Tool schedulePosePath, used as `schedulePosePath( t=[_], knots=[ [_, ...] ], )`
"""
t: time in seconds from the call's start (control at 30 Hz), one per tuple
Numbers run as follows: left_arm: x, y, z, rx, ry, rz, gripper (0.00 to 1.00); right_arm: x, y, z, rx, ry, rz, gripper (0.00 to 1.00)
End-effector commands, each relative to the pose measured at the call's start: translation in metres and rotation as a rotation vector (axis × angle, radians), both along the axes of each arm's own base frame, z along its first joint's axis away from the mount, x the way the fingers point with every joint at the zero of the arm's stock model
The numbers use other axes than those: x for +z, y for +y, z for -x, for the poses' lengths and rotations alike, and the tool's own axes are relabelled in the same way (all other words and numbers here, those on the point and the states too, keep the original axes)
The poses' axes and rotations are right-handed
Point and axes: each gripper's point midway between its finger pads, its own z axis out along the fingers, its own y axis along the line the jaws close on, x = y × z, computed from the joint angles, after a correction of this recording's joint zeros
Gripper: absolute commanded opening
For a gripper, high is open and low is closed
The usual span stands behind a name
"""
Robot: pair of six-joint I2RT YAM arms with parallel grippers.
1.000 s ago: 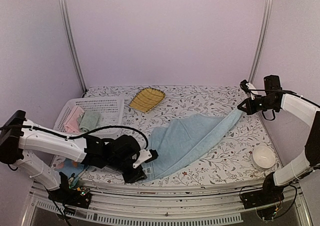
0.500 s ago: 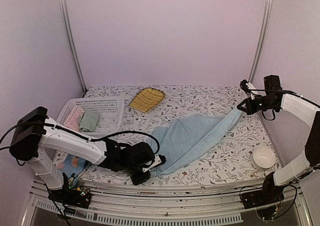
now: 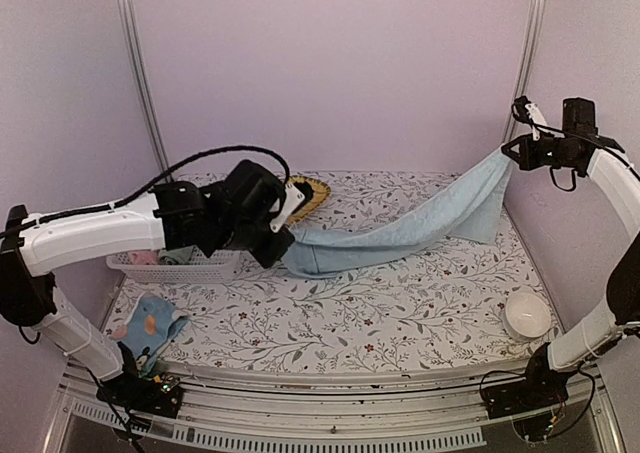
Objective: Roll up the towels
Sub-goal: Pick up the towel from the center of the board, then flatten out the towel at the center of the board.
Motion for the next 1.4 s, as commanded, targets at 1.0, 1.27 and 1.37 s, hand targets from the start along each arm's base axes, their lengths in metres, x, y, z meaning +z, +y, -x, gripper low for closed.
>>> schedulePosePath(
  t=[1.0,1.27,1.37],
  knots=[
    [0.018,0.054,-0.033,0.119,0.160,0.306,0.00,-0.051,0.028,0.080,0.133,-0.049,0.000,0.02],
    [-0.066,0.057,-0.159,0.294,0.258,0.139,0.28,-0.150,0.001,-0.055,0.044,0.190,-0.072,0.16],
    [-0.053,0.057,-0.181,0.354,0.212,0.126,0.39,-0.159,-0.004,-0.078,0.001,0.246,-0.108,0.28]
  ],
)
